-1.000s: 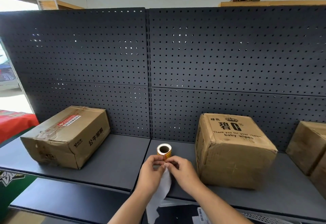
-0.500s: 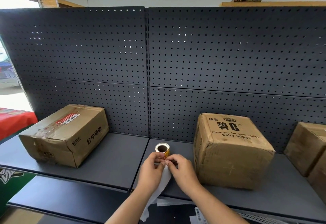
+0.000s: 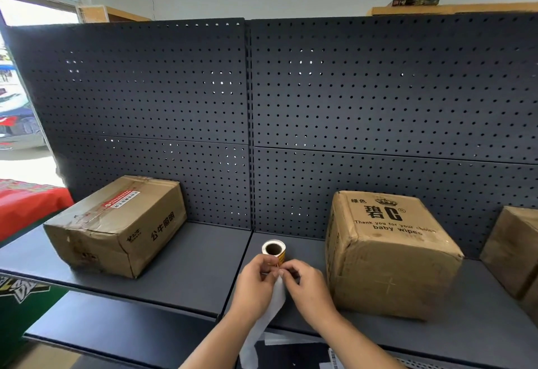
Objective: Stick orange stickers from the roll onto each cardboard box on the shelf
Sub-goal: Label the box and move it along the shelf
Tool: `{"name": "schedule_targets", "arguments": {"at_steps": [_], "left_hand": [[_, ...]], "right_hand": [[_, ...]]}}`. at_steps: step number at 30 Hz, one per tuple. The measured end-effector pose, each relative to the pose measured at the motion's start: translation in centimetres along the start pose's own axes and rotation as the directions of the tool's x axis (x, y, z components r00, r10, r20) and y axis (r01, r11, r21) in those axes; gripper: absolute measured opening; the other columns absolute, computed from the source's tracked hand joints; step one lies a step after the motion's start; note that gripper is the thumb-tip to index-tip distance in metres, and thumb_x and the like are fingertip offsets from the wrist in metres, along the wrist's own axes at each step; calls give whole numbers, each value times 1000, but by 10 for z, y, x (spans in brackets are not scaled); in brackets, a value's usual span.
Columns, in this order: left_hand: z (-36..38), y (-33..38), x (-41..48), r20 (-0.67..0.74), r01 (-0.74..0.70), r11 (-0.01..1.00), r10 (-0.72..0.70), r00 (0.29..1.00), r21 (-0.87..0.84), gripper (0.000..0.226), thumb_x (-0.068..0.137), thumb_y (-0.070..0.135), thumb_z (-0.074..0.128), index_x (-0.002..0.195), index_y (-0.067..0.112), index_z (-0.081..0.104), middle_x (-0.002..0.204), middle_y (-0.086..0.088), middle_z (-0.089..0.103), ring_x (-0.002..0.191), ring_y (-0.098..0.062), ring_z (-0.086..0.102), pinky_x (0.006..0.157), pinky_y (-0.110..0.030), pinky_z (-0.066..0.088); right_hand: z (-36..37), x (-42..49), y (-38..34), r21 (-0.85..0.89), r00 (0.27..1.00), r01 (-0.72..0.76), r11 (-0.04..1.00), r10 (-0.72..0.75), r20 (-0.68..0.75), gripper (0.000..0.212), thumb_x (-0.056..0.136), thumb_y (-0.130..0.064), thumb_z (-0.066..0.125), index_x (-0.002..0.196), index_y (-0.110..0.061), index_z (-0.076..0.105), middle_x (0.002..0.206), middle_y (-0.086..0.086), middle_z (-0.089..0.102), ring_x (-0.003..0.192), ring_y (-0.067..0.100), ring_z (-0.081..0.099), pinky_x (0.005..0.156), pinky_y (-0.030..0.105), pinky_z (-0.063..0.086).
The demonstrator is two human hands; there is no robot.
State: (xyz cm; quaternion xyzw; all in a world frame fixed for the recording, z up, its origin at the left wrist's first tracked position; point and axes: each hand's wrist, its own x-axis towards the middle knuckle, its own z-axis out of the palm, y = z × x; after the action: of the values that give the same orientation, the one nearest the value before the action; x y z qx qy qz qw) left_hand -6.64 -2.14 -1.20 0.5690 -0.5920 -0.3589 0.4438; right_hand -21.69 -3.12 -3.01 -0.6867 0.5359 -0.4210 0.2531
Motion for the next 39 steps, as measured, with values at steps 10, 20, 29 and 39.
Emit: {"name": "schedule_targets", "arguments": {"at_steps": [10, 20, 29, 39], "left_hand": [[4, -2, 1, 25, 41, 998, -39, 999, -47, 19, 99, 8, 64, 112, 22, 66, 99, 1, 73, 96, -8, 69, 78, -9, 51], [3, 4, 3, 52, 39, 985, -31, 998, -167, 23, 92, -1, 73, 112, 8, 68, 100, -16, 75, 91, -12, 71, 81, -16, 55], [1, 6, 1, 4, 40, 996, -40, 999, -78, 21, 93, 1, 71, 103, 19, 73, 97, -1, 76, 93, -10, 70, 81, -17, 56], [-13, 10, 3, -33, 65, 963, -58, 998, 261, 31, 97, 5, 58, 93, 25, 82, 93, 19, 68, 83, -1, 64, 64, -4, 43]], "right_hand": [[1, -4, 2, 31, 1000, 0, 1000, 0, -8, 9, 98, -20, 67, 98, -26, 75, 93, -14, 71, 91, 4, 66, 79, 27, 56], [-5, 0, 4, 121, 997, -70, 990, 73, -26, 12, 96, -20, 71, 92, -30, 76, 86, -14, 75, 84, 4, 69, 76, 28, 58], [-6, -2, 1, 78, 990, -100, 992, 107, -87, 16, 98, -18, 65, 88, -29, 70, 78, -7, 71, 76, 7, 66, 70, 32, 56], [-6, -4, -10, 96, 961, -211, 973, 225, -162, 16, 99, -12, 58, 84, -17, 62, 61, 6, 67, 47, 17, 67, 45, 34, 52]]}}
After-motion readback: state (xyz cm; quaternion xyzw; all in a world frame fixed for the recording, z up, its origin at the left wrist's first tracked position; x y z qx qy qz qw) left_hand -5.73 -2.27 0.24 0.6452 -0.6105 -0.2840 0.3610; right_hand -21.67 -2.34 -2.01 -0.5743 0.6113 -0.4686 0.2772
